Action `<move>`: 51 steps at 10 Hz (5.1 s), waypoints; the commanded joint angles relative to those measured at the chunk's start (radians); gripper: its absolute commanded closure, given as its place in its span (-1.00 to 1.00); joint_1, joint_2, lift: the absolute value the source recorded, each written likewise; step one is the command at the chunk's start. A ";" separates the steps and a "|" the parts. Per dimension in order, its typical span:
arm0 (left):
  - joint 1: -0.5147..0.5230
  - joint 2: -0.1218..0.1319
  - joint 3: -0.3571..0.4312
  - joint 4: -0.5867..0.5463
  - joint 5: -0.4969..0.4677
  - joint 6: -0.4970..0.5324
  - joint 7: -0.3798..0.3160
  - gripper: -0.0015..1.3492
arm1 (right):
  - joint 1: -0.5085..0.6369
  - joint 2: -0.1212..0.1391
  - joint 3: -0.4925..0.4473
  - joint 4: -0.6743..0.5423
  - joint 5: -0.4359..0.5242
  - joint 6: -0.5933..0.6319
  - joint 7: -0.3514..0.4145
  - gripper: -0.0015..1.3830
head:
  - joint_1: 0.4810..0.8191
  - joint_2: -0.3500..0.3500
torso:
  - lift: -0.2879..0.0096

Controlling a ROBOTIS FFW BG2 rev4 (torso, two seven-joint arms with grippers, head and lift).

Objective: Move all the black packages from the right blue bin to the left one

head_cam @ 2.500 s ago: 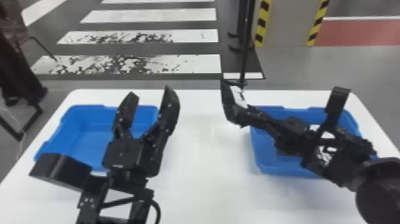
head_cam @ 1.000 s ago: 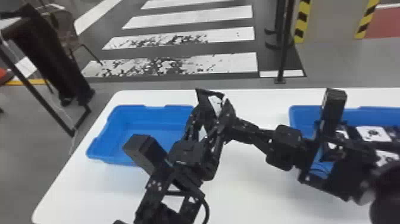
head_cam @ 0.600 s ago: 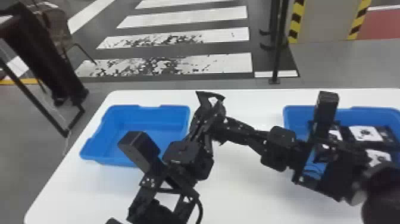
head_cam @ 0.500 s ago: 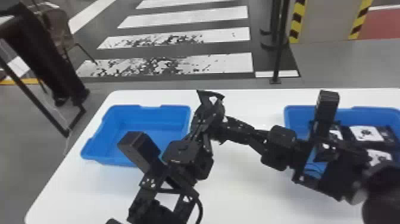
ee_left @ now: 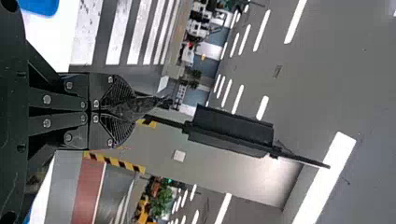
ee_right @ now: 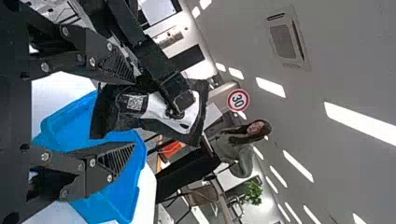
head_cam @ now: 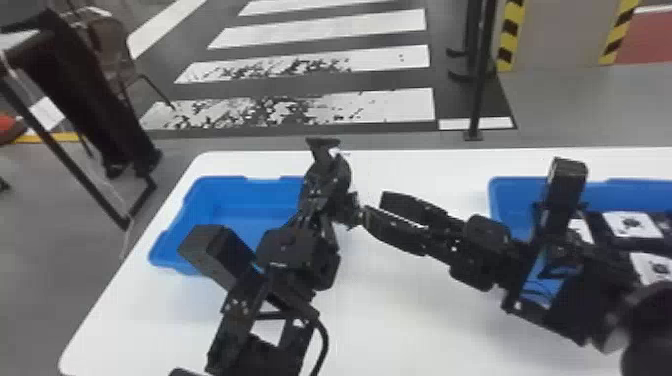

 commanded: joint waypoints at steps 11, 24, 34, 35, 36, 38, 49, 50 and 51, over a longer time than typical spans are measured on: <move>-0.109 -0.038 0.142 0.264 -0.204 -0.276 0.100 -0.57 | 0.159 0.028 -0.357 -0.215 0.298 0.171 -0.158 -0.83 | 0.18 0.84 | -0.28; 0.119 -0.027 0.128 -0.075 -0.056 0.007 -0.042 -0.58 | 0.105 0.065 -0.588 -0.482 0.591 1.240 -0.569 -0.87 | 0.27 -0.38 | -0.28; 0.116 -0.027 0.126 -0.075 -0.054 0.011 -0.043 -0.58 | 0.009 0.059 -0.558 -0.286 0.575 1.240 -0.595 -0.85 | 0.27 -0.44 | -0.28; 0.116 -0.027 0.126 -0.075 -0.052 0.011 -0.043 -0.58 | 0.009 0.059 -0.556 -0.276 0.569 1.240 -0.594 -0.84 | 0.27 -0.44 | -0.28; 0.116 -0.027 0.126 -0.075 -0.050 0.009 -0.043 -0.58 | 0.009 0.059 -0.554 -0.276 0.571 1.240 -0.594 -0.81 | 0.27 -0.43 | -0.28; 0.116 -0.027 0.128 -0.075 -0.050 0.011 -0.043 -0.58 | -0.001 0.058 -0.554 -0.251 0.561 1.240 -0.594 -0.48 | 0.27 -0.43 | -0.28; 0.121 -0.030 0.132 -0.067 -0.054 -0.065 -0.043 -0.59 | 0.117 0.067 -0.614 -0.313 0.384 0.988 -0.572 0.83 | 0.27 -0.32 | -0.28; 0.121 -0.030 0.130 -0.067 -0.054 -0.084 -0.043 -0.59 | 0.122 0.067 -0.622 -0.337 0.362 0.947 -0.552 0.83 | 0.27 -0.29 | -0.28; 0.121 -0.030 0.128 -0.067 -0.052 -0.106 -0.042 -0.59 | 0.125 0.067 -0.622 -0.367 0.340 0.910 -0.540 0.83 | 0.27 -0.24 | -0.28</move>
